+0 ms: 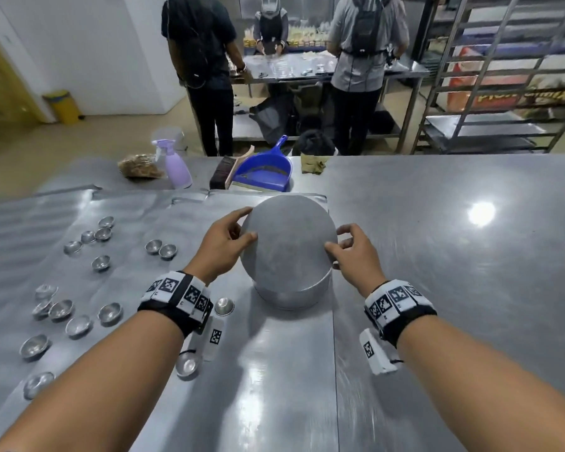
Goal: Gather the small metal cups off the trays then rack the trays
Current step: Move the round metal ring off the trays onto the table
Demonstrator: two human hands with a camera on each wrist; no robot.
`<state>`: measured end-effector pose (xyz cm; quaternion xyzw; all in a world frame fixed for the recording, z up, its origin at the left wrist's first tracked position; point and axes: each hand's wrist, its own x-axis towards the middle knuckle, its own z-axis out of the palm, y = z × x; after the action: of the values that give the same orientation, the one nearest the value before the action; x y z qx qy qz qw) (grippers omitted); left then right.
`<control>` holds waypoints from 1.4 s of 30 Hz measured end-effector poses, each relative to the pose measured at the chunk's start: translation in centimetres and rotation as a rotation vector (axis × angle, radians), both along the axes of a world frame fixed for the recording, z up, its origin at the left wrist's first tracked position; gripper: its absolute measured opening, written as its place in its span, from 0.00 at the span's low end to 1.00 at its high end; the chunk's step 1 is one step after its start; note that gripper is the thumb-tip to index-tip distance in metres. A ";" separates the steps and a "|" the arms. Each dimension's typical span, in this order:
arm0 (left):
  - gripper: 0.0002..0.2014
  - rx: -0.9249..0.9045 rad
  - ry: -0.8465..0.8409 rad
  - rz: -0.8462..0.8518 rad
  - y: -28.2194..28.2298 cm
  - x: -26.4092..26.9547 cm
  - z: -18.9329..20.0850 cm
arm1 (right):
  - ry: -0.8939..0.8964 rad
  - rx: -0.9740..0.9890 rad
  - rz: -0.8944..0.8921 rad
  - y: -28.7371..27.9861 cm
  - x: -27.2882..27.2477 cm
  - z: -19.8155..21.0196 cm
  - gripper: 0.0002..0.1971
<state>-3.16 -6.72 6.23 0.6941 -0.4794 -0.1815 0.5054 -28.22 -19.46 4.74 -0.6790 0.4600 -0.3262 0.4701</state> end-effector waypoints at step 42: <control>0.20 0.442 -0.037 0.088 -4.3 2.0 -9.1 | 0.254 0.109 0.014 -3.5 2.3 -9.1 0.18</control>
<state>-1.11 -11.04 -2.86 0.8114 -0.4064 -0.2471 0.3397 -25.96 -23.00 -4.36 -0.6914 0.5281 -0.2089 0.4466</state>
